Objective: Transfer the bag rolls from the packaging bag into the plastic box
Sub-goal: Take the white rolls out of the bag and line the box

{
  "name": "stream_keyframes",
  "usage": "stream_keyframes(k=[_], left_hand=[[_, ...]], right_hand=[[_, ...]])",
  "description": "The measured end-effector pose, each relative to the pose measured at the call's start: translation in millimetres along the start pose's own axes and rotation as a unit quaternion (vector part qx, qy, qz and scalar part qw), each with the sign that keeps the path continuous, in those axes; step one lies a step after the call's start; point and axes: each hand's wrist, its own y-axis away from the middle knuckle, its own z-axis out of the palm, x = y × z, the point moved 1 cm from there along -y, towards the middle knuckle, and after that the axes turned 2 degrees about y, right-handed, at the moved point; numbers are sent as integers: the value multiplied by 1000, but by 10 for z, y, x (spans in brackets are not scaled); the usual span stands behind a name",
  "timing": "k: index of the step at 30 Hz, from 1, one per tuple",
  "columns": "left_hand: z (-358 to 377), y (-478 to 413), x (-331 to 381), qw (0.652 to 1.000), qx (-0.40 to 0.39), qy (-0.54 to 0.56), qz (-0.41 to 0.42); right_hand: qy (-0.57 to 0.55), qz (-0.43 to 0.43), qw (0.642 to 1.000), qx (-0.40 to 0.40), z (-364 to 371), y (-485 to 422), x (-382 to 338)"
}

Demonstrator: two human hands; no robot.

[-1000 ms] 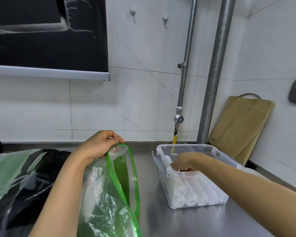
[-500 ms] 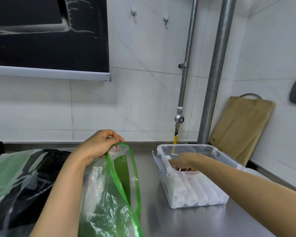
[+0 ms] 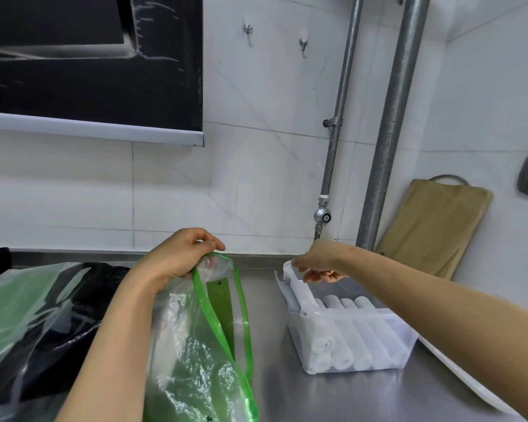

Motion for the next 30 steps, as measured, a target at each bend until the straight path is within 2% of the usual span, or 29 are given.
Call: stream_keyframes(k=[5,9,16,23,26,30], left_hand=[[-51,32,6,1000,-9,-2,10],[-86,48,3,1000,-6,4,17],[-142,50,-10,999,7,18,30],[-152,83,15,999,0,29,31],[-158,90,27,999,0,42,28],[-158,79,30,998,-5,48,29]], right_hand=[[51,-37,998,18,97,43,-159],[42,-52,998,14,140,69,-264],[23,-73,997,-30,367,146,-539],[3,-77,991,-113,885,194,-759],[25,-86,985,-145,1100,217,-839],[57,-133,979,-146,1247,248,-893]])
